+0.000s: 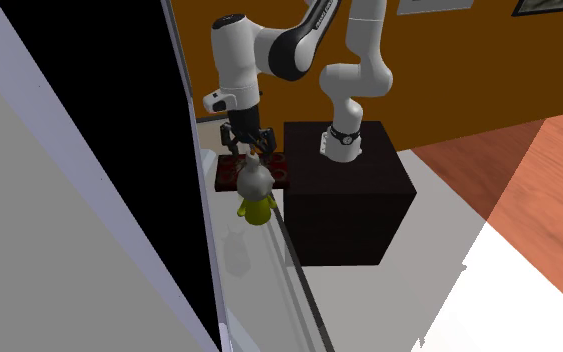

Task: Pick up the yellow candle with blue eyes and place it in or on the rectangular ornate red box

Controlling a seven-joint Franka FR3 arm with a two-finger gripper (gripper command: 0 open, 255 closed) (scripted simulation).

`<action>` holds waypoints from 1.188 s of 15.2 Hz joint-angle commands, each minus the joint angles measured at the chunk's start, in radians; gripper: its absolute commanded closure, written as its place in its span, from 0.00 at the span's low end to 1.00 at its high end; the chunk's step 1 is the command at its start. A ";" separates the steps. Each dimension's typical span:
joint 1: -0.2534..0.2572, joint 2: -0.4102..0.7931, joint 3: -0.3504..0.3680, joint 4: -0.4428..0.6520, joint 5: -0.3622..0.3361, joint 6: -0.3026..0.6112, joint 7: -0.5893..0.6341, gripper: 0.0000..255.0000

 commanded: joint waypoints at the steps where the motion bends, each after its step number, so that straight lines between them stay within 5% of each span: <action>1: 0.000 0.000 0.000 0.000 0.000 0.000 0.000 0.00; 2: 0.000 0.000 0.000 0.000 0.000 0.000 0.000 1.00; 11: 0.000 0.000 0.000 0.000 0.000 0.000 0.000 1.00; 18: -0.004 -0.038 0.015 0.063 -0.027 -0.093 0.031 1.00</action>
